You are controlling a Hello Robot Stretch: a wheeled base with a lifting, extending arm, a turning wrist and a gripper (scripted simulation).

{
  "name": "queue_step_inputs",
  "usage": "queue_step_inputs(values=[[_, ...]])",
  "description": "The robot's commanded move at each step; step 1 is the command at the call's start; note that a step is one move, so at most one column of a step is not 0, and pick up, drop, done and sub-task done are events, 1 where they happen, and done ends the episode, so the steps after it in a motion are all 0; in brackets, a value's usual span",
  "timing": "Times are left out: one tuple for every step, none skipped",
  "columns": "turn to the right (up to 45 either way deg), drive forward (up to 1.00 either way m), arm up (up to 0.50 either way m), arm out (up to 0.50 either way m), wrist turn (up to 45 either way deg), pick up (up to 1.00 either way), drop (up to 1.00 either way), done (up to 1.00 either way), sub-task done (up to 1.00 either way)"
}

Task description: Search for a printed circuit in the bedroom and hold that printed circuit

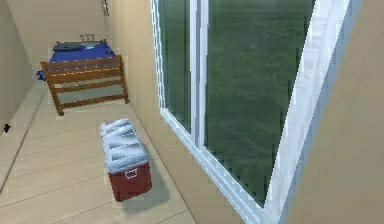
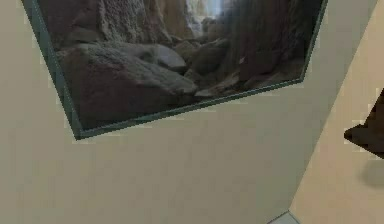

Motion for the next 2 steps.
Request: queue_step_inputs(values=[[-12.0, 0.00, 0.00, 0.00, 0.0, 0.00, 0.00, 0.00, 0.00], [0.0, 0.70, 0.00, 0.00, 0.0, 0.00, 0.00, 0.00, 0.00]])
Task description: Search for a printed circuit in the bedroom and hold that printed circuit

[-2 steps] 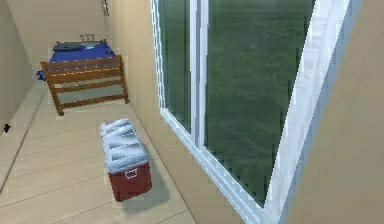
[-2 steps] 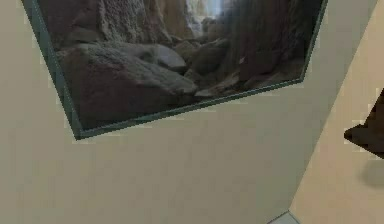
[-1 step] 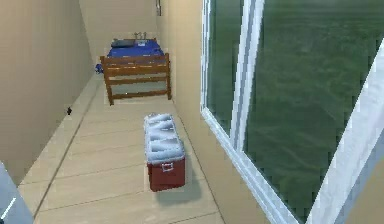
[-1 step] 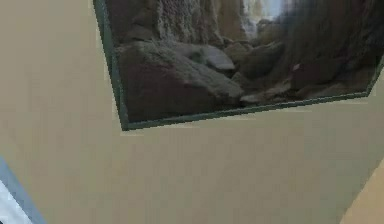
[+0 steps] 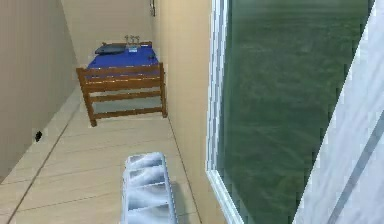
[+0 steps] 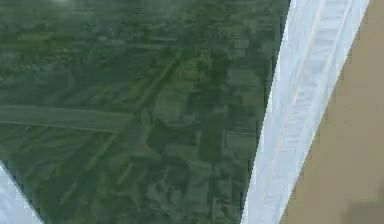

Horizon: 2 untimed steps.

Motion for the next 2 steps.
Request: queue_step_inputs(values=[[-45.0, 0.00, 0.00, 0.00, 0.0, 0.00, 0.00, 0.00, 0.00], [-18.0, 0.00, 0.00, 0.00, 0.0, 0.00, 0.00, 0.00, 0.00]])
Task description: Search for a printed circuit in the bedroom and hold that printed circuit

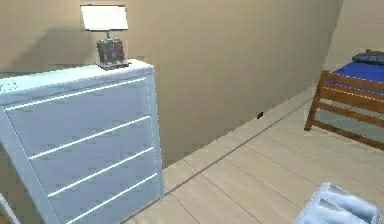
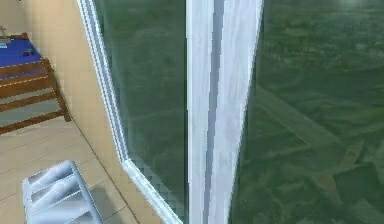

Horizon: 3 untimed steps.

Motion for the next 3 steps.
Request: queue_step_inputs(values=[[0.0, 0.75, 0.00, 0.00, 0.0, 0.00, 0.00, 0.00, 0.00], [36.0, 0.00, 0.00, 0.00, 0.0, 0.00, 0.00, 0.00, 0.00], [0.0, 1.00, 0.00, 0.00, 0.0, 0.00, 0.00, 0.00, 0.00]])
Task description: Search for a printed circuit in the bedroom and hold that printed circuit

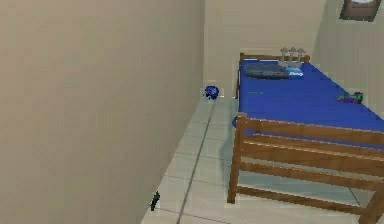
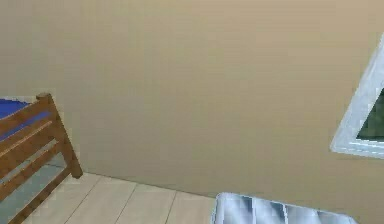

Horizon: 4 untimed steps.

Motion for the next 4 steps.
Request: queue_step_inputs(values=[[0.0, 0.85, 0.00, 0.00, 0.0, 0.00, 0.00, 0.00, 0.00], [-45.0, 0.00, 0.00, 0.00, 0.0, 0.00, 0.00, 0.00, 0.00], [-12.0, 0.00, 0.00, 0.00, 0.0, 0.00, 0.00, 0.00, 0.00], [45.0, 0.00, 0.00, 0.00, 0.0, 0.00, 0.00, 0.00, 0.00]])
